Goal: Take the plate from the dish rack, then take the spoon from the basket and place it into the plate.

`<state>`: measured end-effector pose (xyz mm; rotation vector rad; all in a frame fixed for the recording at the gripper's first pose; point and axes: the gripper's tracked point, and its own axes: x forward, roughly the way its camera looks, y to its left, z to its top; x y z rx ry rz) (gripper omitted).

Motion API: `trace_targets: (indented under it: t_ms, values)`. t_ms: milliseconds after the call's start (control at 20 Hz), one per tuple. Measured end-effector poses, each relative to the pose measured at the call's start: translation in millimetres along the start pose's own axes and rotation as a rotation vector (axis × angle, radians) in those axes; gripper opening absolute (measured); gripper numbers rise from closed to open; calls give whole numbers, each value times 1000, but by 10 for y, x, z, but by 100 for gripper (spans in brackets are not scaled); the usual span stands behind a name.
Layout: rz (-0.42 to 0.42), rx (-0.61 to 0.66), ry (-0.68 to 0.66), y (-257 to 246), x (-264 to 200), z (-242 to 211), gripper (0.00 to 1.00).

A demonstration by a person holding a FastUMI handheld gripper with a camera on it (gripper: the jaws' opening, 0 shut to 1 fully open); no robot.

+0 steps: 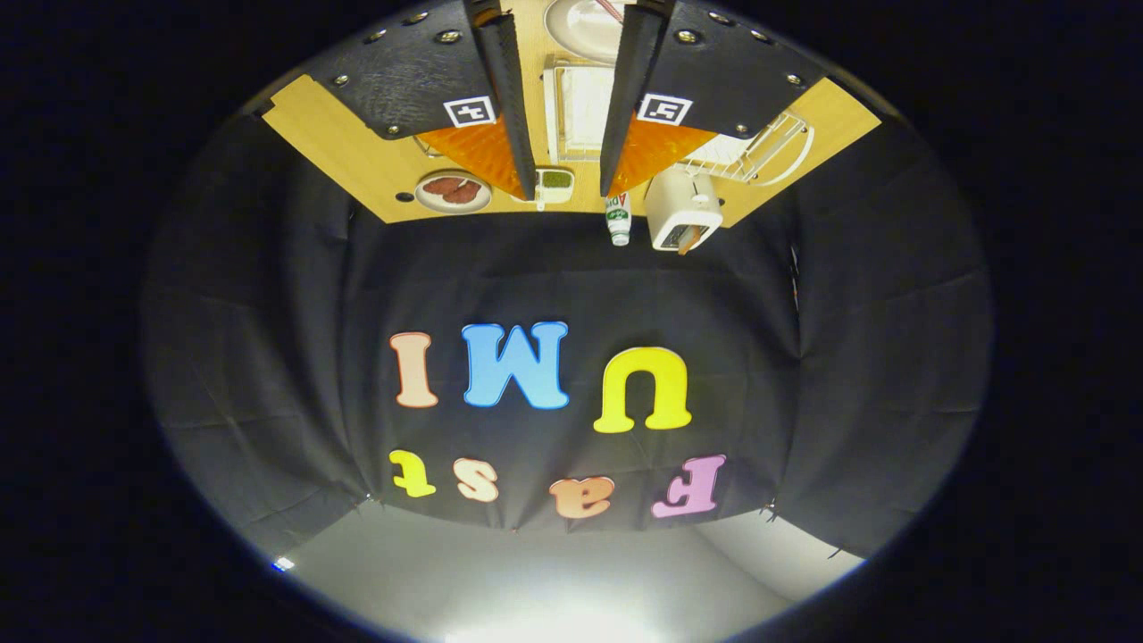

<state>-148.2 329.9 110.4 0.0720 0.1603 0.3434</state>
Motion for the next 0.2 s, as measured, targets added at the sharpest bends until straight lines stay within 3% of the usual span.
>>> trace_targets:
  t_ms: [150,200]
  values:
    - [-22,23,-69,-127,53,295,44]
    - [-31,24,-90,-186,56,378,48]
